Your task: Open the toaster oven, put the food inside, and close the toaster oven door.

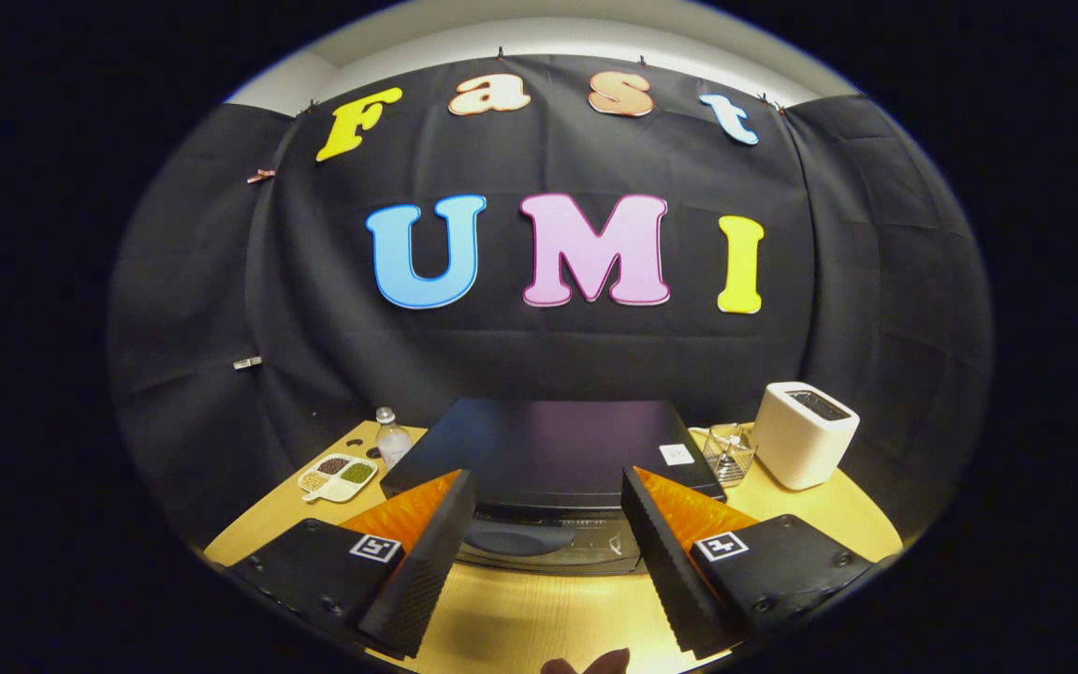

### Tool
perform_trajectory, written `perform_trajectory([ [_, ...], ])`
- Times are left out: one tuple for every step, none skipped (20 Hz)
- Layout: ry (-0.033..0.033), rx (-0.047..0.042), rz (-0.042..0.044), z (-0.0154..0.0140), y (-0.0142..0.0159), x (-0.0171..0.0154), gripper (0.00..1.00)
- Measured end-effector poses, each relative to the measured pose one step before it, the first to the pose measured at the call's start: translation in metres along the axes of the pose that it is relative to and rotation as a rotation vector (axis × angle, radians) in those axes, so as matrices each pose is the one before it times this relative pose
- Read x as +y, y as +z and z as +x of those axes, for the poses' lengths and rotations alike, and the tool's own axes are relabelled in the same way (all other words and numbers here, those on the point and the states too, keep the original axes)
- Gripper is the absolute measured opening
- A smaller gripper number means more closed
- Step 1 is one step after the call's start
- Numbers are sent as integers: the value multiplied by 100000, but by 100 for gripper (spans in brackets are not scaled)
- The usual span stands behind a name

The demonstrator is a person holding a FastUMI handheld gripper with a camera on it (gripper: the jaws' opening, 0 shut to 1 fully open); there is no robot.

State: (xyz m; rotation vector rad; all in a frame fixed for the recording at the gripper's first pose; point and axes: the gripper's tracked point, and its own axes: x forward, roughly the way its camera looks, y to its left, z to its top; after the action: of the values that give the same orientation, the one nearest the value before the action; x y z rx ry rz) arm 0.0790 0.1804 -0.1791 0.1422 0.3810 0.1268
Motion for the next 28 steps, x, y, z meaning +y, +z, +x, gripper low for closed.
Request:
perform_trajectory([
  [-237, 1777, -1140, 751, -795, 355, 98],
  [-294, 1561, -1211, 729, -603, 313, 98],
  [-150, 1141, -798, 683, -437, 353, 98],
  [-120, 1271, -327, 643, -327, 307, 98],
  [-277, 1503, 476, 648, -336, 246, 98],
  [-741, 1541, 753, 646, -438, 104, 98],
  [-904, 1521, 1177, 590, -413, 20, 98],
  [-518, 1648, 1346, 601, -453, 150, 98],
  [-285, 1910, 1063, 562, -422, 150, 98],
  [-505, 1680, 602, 451, -497, 38, 98],
  [-1169, 2352, 361, 348, -542, -98, 98],
  [-1307, -2231, -205, -218, 303, 43, 98],
  [-569, 644, -508, -181, -62, 92, 96],
  [-610, 1, -1692, 171, -146, -20, 95],
  [-269, -1000, -2051, -73, -58, 136, 98],
  [-362, 91, 432, 70, 83, -163, 99],
  [-489, 420, 1228, 3, -3, -151, 99],
  [-65, 1258, 1626, 46, -265, -73, 99],
  [122, -254, 1014, -194, -75, 41, 99],
  [370, -211, -742, -133, -185, 170, 99],
  [356, -744, -752, -443, -130, 92, 99],
  [291, -73, 623, -313, -172, -35, 99],
  [73, -80, 485, -437, -202, -62, 99],
  [30, 453, -287, -408, -320, 37, 99],
  [4, 69, -289, -443, -444, 78, 99],
  [235, 543, 193, -476, -392, -24, 99],
  [210, 446, 465, -456, -378, 6, 99],
  [191, 794, 524, -413, -443, -7, 99],
])
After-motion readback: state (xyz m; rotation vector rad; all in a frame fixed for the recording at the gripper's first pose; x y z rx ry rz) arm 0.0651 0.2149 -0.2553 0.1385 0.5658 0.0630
